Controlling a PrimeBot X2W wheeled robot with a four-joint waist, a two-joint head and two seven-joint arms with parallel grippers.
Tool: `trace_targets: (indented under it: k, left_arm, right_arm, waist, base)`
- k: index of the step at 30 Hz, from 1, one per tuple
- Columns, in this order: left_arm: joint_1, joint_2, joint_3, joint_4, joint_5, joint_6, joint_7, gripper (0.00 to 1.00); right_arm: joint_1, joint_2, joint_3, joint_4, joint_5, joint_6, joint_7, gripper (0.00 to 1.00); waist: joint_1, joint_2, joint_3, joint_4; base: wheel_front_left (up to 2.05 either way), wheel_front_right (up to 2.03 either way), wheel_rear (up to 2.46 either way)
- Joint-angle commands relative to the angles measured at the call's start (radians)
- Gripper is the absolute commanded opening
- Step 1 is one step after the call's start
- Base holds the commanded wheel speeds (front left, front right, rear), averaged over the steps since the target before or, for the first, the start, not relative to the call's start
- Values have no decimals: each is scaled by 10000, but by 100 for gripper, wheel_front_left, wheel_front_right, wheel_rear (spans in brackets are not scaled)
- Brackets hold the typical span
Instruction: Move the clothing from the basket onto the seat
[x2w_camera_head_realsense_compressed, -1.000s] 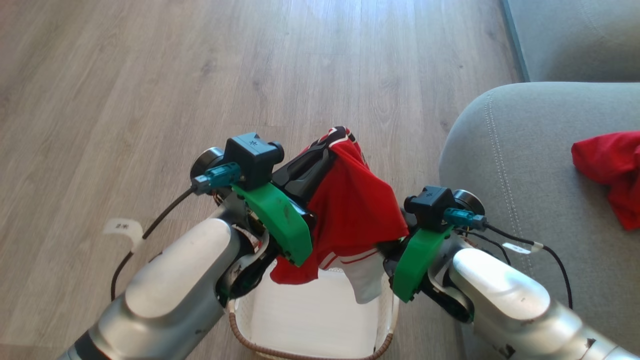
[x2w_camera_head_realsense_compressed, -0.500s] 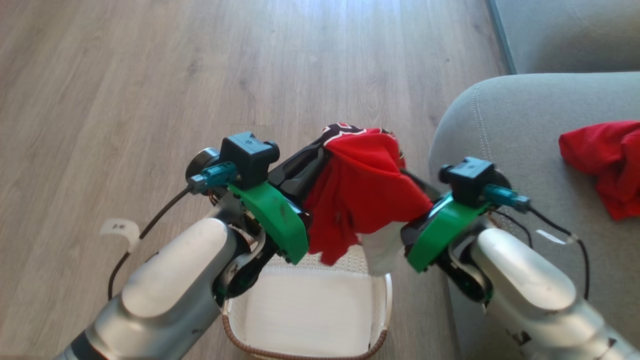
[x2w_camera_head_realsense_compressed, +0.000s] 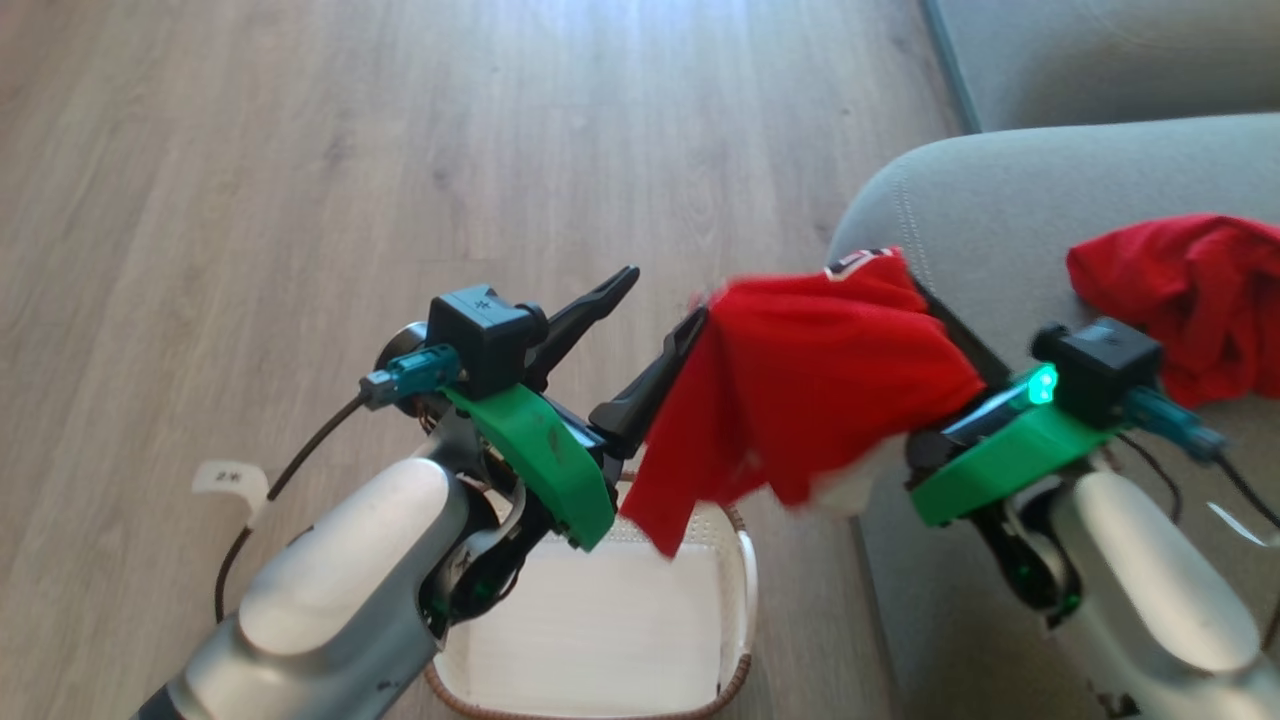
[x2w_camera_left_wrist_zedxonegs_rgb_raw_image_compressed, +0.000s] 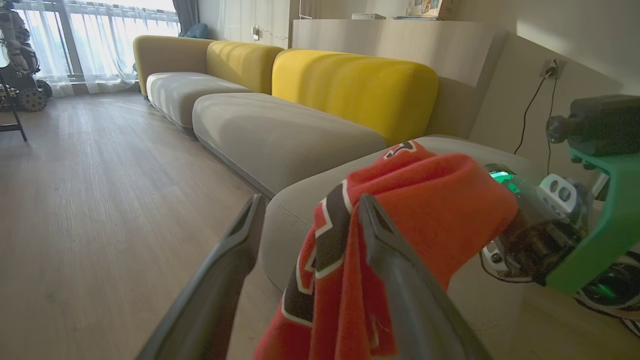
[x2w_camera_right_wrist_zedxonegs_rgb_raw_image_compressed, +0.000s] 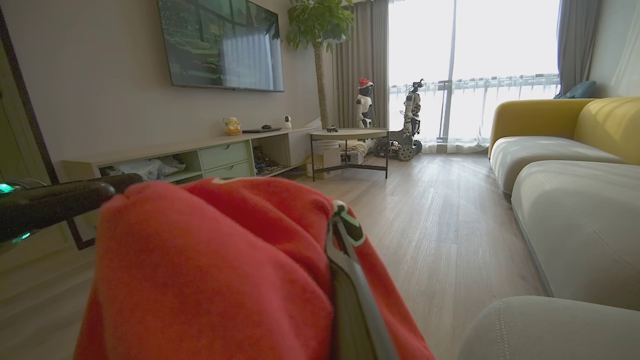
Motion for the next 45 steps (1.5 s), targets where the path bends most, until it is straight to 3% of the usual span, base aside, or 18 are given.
trace_targets:
  k: [1,10,30,45]
  left_arm:
    - [-425,254,426,-355,8,-43,-43,100]
    - [-260,322,134,-409,129,-146,-84,100]
    - [-551,462,-61,-336,384,-287,-215,100]
    - [-648,492,-137,-253,461,-261,-313,100]
  right_arm:
    - [-44,-75,-182,-505,-96,71,-108,0]
    - [579,-167,-1689,-1419,-345,71,-108,0]
    - [1099,-137,-2846,-4005,-497,71,547,0]
    - [1360,80,-3204,-4803,-747,71,812,0]
  waist:
    - [0,0,19,-154]
    - [0,0,154,-1111]
    - [0,0,963,-3629]
    - [0,0,1251,-4414]
  base:
    - [0,0,0]
    - [0,0,0]
    - [0,0,0]
    - [0,0,0]
